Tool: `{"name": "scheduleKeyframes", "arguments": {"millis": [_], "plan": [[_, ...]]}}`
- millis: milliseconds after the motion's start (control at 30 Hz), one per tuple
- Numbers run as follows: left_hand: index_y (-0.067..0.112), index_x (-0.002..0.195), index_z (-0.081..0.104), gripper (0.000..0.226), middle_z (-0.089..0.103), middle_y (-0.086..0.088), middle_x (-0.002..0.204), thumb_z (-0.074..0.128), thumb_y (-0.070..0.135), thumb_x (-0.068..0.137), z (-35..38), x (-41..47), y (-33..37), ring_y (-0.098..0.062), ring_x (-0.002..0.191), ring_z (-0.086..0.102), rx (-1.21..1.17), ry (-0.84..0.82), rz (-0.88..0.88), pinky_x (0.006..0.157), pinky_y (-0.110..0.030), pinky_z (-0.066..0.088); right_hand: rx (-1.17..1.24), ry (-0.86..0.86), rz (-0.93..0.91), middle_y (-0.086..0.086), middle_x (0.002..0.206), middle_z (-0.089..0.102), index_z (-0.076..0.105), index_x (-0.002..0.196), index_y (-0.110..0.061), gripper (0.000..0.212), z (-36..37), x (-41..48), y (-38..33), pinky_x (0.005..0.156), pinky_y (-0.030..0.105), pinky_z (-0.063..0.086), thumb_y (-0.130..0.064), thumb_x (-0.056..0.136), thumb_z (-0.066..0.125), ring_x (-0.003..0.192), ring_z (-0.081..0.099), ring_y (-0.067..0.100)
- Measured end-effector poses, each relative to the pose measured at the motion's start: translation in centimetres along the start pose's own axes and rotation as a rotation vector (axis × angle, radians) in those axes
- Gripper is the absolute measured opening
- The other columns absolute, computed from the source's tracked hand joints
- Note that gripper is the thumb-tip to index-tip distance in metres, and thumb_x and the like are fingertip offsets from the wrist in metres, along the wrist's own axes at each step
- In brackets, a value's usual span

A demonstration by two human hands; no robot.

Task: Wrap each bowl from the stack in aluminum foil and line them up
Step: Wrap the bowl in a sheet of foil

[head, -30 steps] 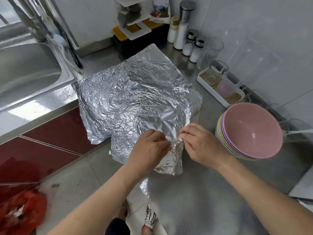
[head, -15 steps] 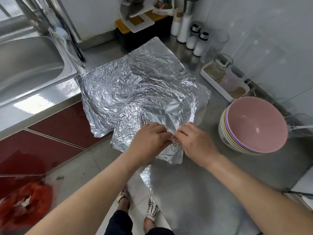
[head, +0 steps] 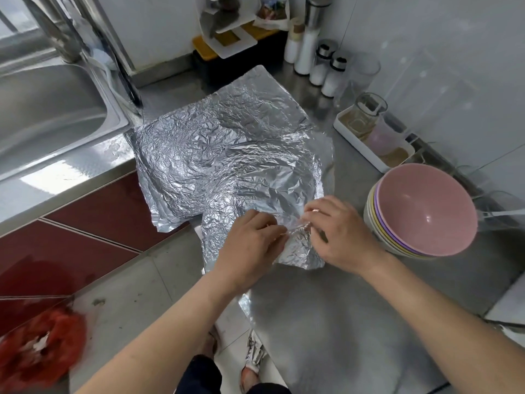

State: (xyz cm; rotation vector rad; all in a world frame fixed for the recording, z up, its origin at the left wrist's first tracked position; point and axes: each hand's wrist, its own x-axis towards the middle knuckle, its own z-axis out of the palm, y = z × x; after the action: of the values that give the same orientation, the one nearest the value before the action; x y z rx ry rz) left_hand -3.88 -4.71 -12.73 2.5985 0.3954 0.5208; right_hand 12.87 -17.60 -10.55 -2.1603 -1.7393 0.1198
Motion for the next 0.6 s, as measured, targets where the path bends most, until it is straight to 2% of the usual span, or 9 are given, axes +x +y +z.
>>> {"name": "scheduleKeyframes", "arguments": {"millis": [67, 200, 300, 433, 533, 600], "plan": [[0.017, 0.090, 0.076, 0.021, 0.063, 0.002, 0.087, 0.061, 0.033, 0.091, -0.3, -0.1, -0.5, -0.022, 0.080, 0.053, 0.004, -0.014, -0.009, 0.069, -0.038, 0.048, 0.071, 0.026, 0.027, -0.003, 0.095, 0.064, 0.072, 0.092, -0.014, 0.017, -0.1, 0.3, -1.0, 0.076, 0.040, 0.050, -0.019, 0.083, 0.058, 0.092, 0.058, 0.021], [0.018, 0.092, 0.076, 0.026, 0.064, 0.003, 0.086, 0.059, 0.037, 0.089, -0.5, -0.3, -1.2, -0.022, 0.080, 0.054, 0.016, -0.038, 0.014, 0.068, -0.036, 0.049, 0.109, -0.014, -0.062, -0.002, 0.087, 0.063, 0.073, 0.089, -0.014, 0.006, 1.2, 0.1, -2.5, 0.075, 0.025, 0.044, -0.018, 0.083, 0.073, 0.082, 0.057, 0.021], [0.019, 0.091, 0.076, 0.027, 0.063, 0.004, 0.083, 0.057, 0.038, 0.088, -0.5, -0.2, -1.4, -0.021, 0.078, 0.053, 0.034, -0.034, 0.031, 0.067, -0.034, 0.048, 0.034, 0.031, -0.080, -0.001, 0.085, 0.064, 0.072, 0.086, -0.013, 0.010, 2.0, -0.1, -2.4, 0.068, 0.029, 0.050, -0.014, 0.079, 0.079, 0.078, 0.057, 0.022], [0.020, 0.091, 0.076, 0.027, 0.063, 0.003, 0.080, 0.056, 0.038, 0.088, -0.5, 0.1, -1.5, -0.021, 0.075, 0.054, 0.071, -0.051, 0.077, 0.066, -0.032, 0.047, 0.002, 0.042, -0.079, 0.000, 0.088, 0.063, 0.070, 0.087, -0.011, 0.020, 2.5, -0.2, -1.9, 0.066, 0.033, 0.052, 0.001, 0.074, 0.078, 0.082, 0.056, 0.022], [0.019, 0.090, 0.076, 0.024, 0.063, 0.001, 0.081, 0.062, 0.036, 0.084, -0.6, 0.1, -1.5, -0.023, 0.074, 0.056, 0.110, -0.064, 0.103, 0.063, -0.032, 0.049, 0.019, 0.031, -0.075, 0.002, 0.093, 0.064, 0.069, 0.090, -0.009, 0.029, 2.1, -0.3, -1.6, 0.070, 0.034, 0.053, 0.012, 0.069, 0.073, 0.085, 0.057, 0.025], [0.019, 0.091, 0.075, 0.027, 0.063, 0.002, 0.082, 0.058, 0.038, 0.085, -0.7, 0.0, -1.2, -0.023, 0.077, 0.055, 0.122, -0.070, 0.088, 0.064, -0.033, 0.049, 0.036, 0.025, -0.038, 0.003, 0.096, 0.062, 0.070, 0.092, -0.009, 0.028, 1.6, -0.1, -1.8, 0.076, 0.032, 0.052, 0.009, 0.071, 0.071, 0.089, 0.056, 0.025]]}}
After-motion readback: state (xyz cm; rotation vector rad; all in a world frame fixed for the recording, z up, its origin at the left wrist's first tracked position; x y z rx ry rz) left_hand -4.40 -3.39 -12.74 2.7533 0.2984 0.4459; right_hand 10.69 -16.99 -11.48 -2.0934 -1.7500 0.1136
